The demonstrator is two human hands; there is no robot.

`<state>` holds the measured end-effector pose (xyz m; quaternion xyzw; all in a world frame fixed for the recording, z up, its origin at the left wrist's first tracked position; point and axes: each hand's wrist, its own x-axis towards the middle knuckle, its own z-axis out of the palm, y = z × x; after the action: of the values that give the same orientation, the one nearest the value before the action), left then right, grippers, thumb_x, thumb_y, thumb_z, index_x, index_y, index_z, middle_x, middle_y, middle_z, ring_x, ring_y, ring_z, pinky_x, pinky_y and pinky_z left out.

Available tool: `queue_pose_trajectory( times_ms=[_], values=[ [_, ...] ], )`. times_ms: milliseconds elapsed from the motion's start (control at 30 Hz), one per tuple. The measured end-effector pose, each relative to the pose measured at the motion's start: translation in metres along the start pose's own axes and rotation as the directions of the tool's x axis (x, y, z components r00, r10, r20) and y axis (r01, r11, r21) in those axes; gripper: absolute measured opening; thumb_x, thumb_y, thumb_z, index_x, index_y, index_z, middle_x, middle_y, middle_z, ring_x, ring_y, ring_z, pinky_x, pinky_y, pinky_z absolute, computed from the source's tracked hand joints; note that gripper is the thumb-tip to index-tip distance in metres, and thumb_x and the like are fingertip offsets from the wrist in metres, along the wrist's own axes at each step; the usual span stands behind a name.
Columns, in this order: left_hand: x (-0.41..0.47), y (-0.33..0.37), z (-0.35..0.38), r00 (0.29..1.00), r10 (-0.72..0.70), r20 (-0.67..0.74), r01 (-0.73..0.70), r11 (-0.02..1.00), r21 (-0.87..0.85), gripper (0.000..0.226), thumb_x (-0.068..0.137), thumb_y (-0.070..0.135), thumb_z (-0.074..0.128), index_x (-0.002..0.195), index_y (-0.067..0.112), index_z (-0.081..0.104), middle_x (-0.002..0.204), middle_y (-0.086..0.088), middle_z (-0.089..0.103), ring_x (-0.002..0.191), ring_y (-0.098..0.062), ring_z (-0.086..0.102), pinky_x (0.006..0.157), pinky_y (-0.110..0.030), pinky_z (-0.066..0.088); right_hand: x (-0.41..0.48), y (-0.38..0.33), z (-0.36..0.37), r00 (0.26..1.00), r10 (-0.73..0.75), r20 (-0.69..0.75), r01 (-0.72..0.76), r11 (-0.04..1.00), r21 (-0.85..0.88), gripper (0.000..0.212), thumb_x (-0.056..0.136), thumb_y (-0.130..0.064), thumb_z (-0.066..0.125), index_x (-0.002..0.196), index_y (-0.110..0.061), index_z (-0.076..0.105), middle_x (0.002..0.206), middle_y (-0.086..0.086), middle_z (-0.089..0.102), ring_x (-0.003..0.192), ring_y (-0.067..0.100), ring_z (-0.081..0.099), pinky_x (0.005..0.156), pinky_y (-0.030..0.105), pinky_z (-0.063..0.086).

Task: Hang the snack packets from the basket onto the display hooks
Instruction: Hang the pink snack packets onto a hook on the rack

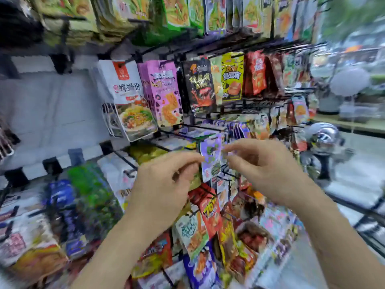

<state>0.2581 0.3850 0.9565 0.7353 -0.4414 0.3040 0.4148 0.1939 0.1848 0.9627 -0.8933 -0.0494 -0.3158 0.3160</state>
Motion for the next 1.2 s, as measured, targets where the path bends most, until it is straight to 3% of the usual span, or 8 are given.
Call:
queue_pose_trajectory(
  times_ms=[133, 300, 467, 667, 800, 900, 1033, 1200],
  values=[
    [-0.040, 0.011, 0.040, 0.992, 0.041, 0.121, -0.019, 0.985, -0.172, 0.027, 0.083, 0.000, 0.055, 0.090, 0.017, 0.075, 0.090, 0.013, 0.068, 0.087, -0.002, 0.063, 0.077, -0.021, 0.049, -0.071, 0.016, -0.006, 0.988, 0.157, 0.004, -0.156, 0.981, -0.119, 0.014, 0.091, -0.022, 0.064, 0.100, -0.022, 0.074, 0.060, -0.016, 0.060, 0.054, -0.001, 0.054, 0.053, 0.012, 0.038],
    [-0.110, 0.025, 0.114, 0.925, -0.045, 0.377, 0.183, 0.923, -0.339, 0.022, 0.084, 0.008, 0.056, 0.088, 0.018, 0.076, 0.087, 0.014, 0.069, 0.083, 0.000, 0.063, 0.073, -0.020, 0.049, -0.167, 0.057, -0.005, 0.905, 0.420, 0.073, -0.397, 0.892, -0.215, 0.015, 0.092, -0.023, 0.060, 0.100, -0.023, 0.073, 0.063, -0.004, 0.065, 0.063, 0.012, 0.057, 0.064, 0.035, 0.046],
    [-0.199, 0.034, 0.187, 0.768, -0.122, 0.629, 0.378, 0.879, -0.291, 0.025, 0.081, 0.014, 0.054, 0.090, 0.021, 0.077, 0.088, 0.020, 0.068, 0.084, 0.019, 0.056, 0.074, 0.000, 0.039, -0.269, 0.111, 0.016, 0.739, 0.661, 0.131, -0.615, 0.741, -0.270, 0.012, 0.093, -0.022, 0.056, 0.091, -0.024, 0.068, 0.069, -0.003, 0.066, 0.066, 0.016, 0.060, 0.069, 0.036, 0.048],
    [-0.337, 0.038, 0.276, 0.425, -0.237, 0.874, 0.578, 0.814, -0.060, 0.027, 0.089, 0.010, 0.059, 0.094, 0.031, 0.075, 0.091, 0.027, 0.066, 0.087, 0.015, 0.056, 0.075, 0.001, 0.036, -0.404, 0.191, 0.067, 0.529, 0.821, 0.215, -0.779, 0.570, -0.260, 0.015, 0.091, -0.021, 0.057, 0.093, -0.028, 0.070, 0.073, -0.013, 0.066, 0.061, 0.000, 0.053, 0.066, 0.026, 0.042],
    [-0.421, 0.038, 0.339, 0.265, -0.265, 0.927, 0.583, 0.810, 0.065, 0.023, 0.089, 0.005, 0.060, 0.096, 0.021, 0.075, 0.096, 0.012, 0.071, 0.086, 0.004, 0.057, 0.076, -0.005, 0.041, -0.491, 0.251, 0.107, 0.377, 0.877, 0.298, -0.861, 0.450, -0.237, 0.018, 0.093, -0.020, 0.053, 0.089, -0.027, 0.070, 0.083, -0.010, 0.070, 0.070, 0.003, 0.057, 0.065, 0.022, 0.041],
    [-0.471, 0.035, 0.383, 0.163, -0.344, 0.925, 0.602, 0.777, 0.183, 0.021, 0.092, 0.008, 0.058, 0.098, 0.019, 0.074, 0.097, 0.011, 0.070, 0.087, -0.003, 0.060, 0.074, -0.007, 0.040, -0.549, 0.294, 0.135, 0.298, 0.881, 0.368, -0.897, 0.390, -0.207, 0.034, 0.091, -0.015, 0.053, 0.071, -0.042, 0.054, 0.070, -0.014, 0.059, 0.074, 0.013, 0.055, 0.070, 0.026, 0.039],
    [-0.527, 0.018, 0.432, 0.082, -0.416, 0.906, 0.594, 0.750, 0.291, 0.024, 0.091, 0.004, 0.056, 0.101, 0.018, 0.074, 0.104, 0.006, 0.071, 0.099, -0.012, 0.064, 0.085, -0.022, 0.045, -0.598, 0.343, 0.167, 0.157, 0.891, 0.426, -0.930, 0.279, -0.241, 0.039, 0.088, -0.011, 0.054, 0.125, -0.022, 0.063, 0.119, -0.001, 0.068, 0.111, 0.019, 0.062, 0.092, 0.025, 0.044],
    [-0.573, -0.021, 0.476, 0.015, -0.453, 0.892, 0.504, 0.773, 0.384, 0.030, 0.091, 0.005, 0.052, 0.114, 0.015, 0.068, 0.114, 0.001, 0.067, 0.106, -0.016, 0.059, 0.083, -0.014, 0.034, -0.625, 0.399, 0.224, 0.138, 0.877, 0.460, -0.968, 0.218, -0.126, 0.043, 0.090, -0.010, 0.058, 0.132, -0.015, 0.056, 0.124, 0.004, 0.064, 0.111, 0.020, 0.060, 0.092, 0.024, 0.041]
  ],
)
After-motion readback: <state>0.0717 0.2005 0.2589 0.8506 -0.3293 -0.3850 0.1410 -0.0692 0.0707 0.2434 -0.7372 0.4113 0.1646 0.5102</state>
